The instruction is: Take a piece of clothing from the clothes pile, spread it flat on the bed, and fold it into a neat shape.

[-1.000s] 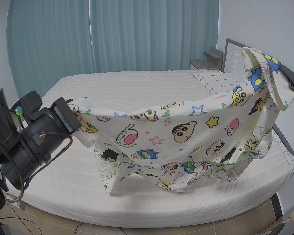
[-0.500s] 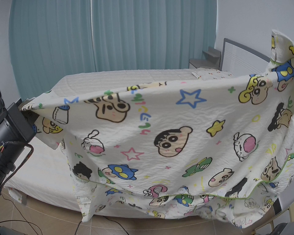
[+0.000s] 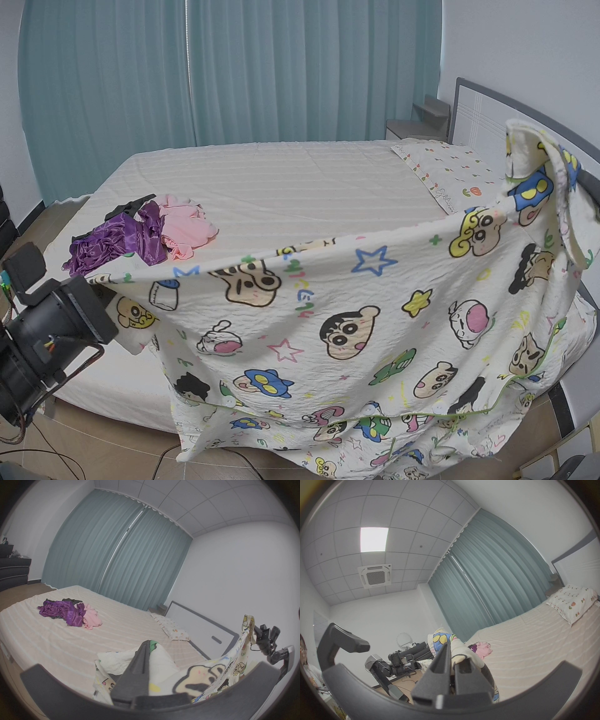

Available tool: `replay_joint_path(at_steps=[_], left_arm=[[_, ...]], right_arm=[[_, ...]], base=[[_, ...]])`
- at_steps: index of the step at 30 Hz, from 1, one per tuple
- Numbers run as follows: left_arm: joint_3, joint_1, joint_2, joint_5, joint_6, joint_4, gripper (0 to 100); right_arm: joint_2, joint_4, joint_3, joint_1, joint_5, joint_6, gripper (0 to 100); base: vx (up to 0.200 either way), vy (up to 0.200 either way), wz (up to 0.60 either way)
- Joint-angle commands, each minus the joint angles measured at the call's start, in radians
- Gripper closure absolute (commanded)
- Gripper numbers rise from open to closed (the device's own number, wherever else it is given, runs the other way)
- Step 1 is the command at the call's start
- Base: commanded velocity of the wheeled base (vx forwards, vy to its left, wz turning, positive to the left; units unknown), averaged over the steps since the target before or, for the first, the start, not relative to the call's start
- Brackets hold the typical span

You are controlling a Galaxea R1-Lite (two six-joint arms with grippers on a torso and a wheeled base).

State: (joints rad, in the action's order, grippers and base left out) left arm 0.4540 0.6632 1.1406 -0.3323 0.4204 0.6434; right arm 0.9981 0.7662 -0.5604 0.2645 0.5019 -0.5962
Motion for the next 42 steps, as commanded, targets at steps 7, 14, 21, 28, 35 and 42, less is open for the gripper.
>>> replay_joint_path(at_steps=[7,14,21,28,35,42], left_arm=[[0.045,-0.034,0.214,-0.001,0.057,0.025,100],[0.140,-0.083,0.349,0.003,0.078,0.027,100],[0.261,-0.145,0.510,0.004,0.078,0.027,100],[0.382,-0.180,0.692,0.006,0.077,0.027,100],[0.502,-0.201,0.887,0.004,0.077,0.027,100],[0.664,-0.226,1.068,-0.001,0.077,0.022,100]], right_arm=[[0.157,0.024,-0.003,-0.071,0.001,0.010,100],[0.289,0.153,-0.004,-0.113,0.000,0.009,100],[0.444,0.269,-0.016,-0.136,0.001,0.007,100],[0.637,0.386,-0.070,-0.146,-0.002,0.004,100],[0.837,0.467,-0.121,-0.159,-0.006,0.003,100],[1.054,0.578,-0.176,-0.175,-0.011,-0.001,100]], base=[[0.057,0.000,0.00],[0.200,0.000,0.00],[0.200,0.000,0.00],[0.200,0.000,0.00],[0.114,0.000,0.00],[0.000,0.000,0.00]])
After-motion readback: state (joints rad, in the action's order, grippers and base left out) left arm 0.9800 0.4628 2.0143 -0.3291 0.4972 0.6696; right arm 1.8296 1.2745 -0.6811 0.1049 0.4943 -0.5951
